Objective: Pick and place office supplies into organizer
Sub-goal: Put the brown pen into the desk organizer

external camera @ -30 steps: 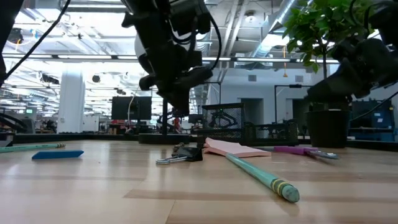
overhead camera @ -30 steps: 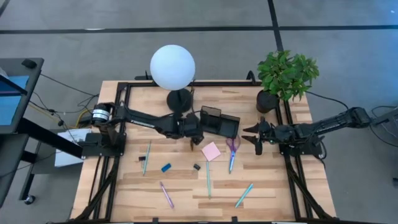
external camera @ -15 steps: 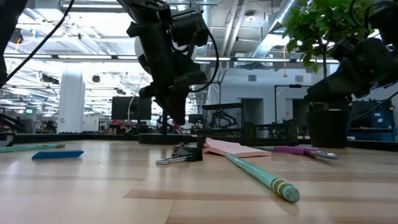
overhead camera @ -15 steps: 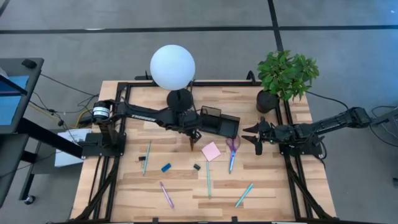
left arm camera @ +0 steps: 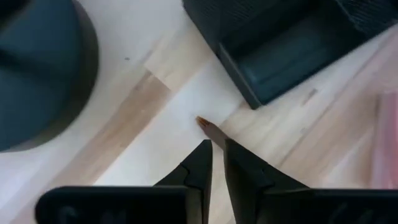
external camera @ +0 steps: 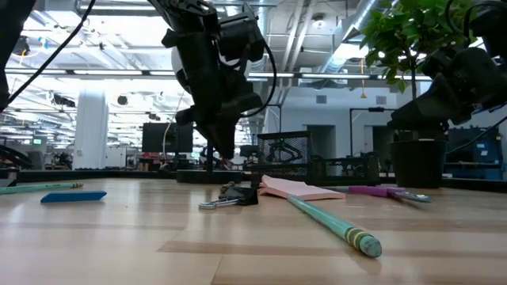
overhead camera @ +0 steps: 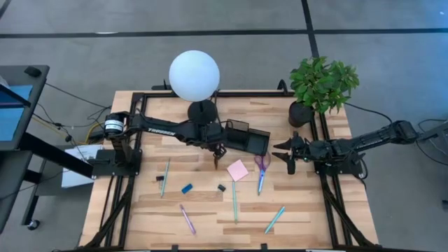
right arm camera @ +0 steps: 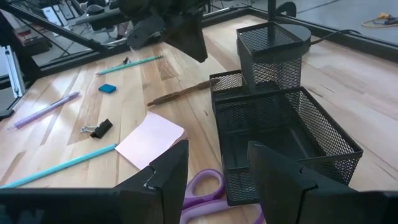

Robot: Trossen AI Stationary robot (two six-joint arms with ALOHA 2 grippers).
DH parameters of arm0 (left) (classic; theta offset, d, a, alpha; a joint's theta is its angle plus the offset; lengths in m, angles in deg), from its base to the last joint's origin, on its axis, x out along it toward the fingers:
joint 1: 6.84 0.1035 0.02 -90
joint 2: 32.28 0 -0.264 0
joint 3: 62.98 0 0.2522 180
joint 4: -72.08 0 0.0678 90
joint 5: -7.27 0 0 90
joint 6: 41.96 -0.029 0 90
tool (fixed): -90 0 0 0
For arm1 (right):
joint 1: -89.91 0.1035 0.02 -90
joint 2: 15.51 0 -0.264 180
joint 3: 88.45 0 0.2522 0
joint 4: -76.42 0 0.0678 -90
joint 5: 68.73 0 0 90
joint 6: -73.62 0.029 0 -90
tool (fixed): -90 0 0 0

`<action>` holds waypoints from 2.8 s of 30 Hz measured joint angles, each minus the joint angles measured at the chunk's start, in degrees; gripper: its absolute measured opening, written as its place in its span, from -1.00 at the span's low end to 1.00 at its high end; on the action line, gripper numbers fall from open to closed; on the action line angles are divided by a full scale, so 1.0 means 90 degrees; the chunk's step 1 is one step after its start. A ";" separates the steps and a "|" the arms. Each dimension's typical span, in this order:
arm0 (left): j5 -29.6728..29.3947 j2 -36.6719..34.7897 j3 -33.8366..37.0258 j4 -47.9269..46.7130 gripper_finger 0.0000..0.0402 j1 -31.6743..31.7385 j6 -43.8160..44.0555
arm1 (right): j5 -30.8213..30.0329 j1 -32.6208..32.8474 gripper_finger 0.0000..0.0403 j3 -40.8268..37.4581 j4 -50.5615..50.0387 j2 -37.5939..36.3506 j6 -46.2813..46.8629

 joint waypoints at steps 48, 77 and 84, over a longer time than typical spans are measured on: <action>-0.0469 0.0846 -0.0202 -0.0945 -0.93 -0.0594 0.0178 | 0.0002 -0.0002 -0.21 0.0000 -0.0202 0.0083 0.0189; -0.0489 -0.0501 0.0980 0.8531 -0.94 0.0097 -0.4867 | -0.0002 -0.0002 -0.21 0.0002 -0.0212 0.0083 0.0238; 0.0017 0.0800 0.1105 1.0110 -0.94 0.0491 -0.4525 | -0.0002 -0.0002 -0.21 0.0000 -0.0221 0.0083 0.0236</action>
